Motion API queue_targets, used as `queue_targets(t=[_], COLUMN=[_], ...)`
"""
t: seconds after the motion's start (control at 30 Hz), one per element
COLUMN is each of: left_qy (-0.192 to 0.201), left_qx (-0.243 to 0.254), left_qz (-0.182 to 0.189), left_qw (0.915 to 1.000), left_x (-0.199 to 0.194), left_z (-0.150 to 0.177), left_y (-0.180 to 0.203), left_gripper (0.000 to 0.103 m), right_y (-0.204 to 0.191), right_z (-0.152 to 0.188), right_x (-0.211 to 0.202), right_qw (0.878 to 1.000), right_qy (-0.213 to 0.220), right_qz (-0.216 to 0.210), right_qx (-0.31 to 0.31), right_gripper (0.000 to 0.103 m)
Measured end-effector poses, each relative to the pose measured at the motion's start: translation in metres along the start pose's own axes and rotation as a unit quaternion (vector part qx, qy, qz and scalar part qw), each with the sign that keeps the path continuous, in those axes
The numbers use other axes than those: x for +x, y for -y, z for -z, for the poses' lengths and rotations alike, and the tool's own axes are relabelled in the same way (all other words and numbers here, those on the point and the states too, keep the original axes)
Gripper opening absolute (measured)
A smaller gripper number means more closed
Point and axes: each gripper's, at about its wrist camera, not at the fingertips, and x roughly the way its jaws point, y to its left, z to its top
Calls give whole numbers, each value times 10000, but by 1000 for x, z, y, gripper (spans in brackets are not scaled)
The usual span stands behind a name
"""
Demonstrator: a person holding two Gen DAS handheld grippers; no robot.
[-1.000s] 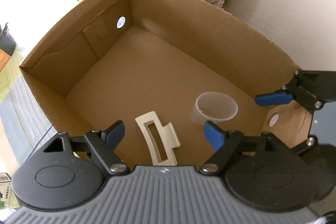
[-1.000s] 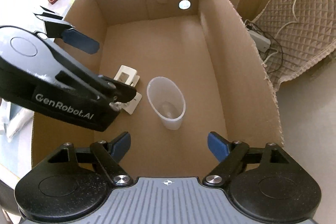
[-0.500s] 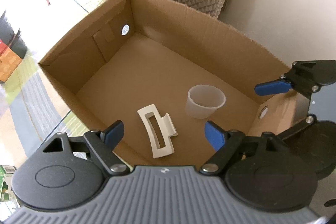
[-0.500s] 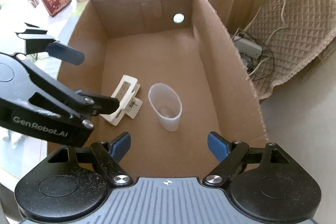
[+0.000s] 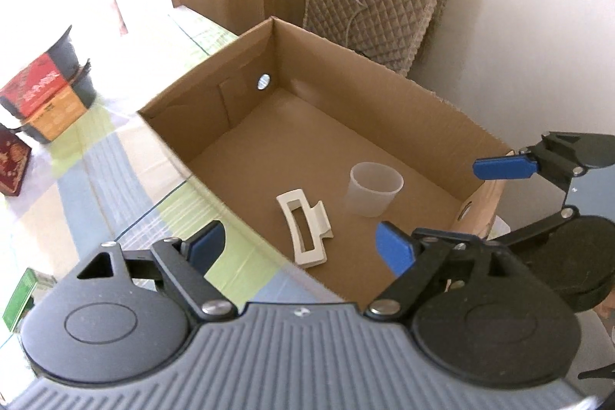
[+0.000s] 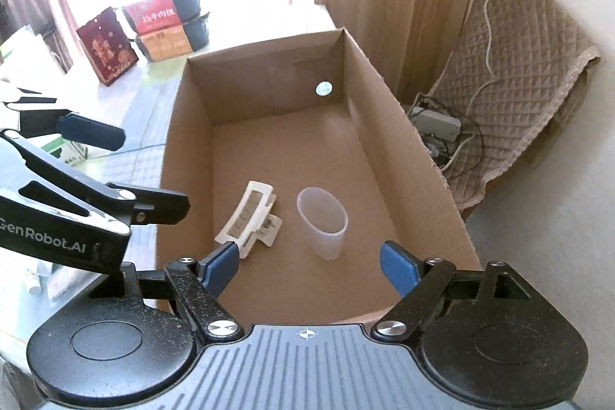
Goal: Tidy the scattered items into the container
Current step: 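Lift both tools out of the box back toward the table items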
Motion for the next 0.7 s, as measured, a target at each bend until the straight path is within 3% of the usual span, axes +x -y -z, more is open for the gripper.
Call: queue_targets(t=[0.2, 0.7], left_qy=[60, 218], left_qx=[-171, -408], left_qz=[-150, -446], left_qw=[9997, 9979], left_x=[-22, -68], left_z=[19, 61], left_y=[-4, -6], left_gripper=[84, 86], right_y=[-20, -61], right_z=[12, 38], right_x=[-17, -47], right_qw=[9998, 9993], right_qy=[122, 195], right_qz=[119, -173], right_qx=[-64, -268], right_gripper=[86, 86])
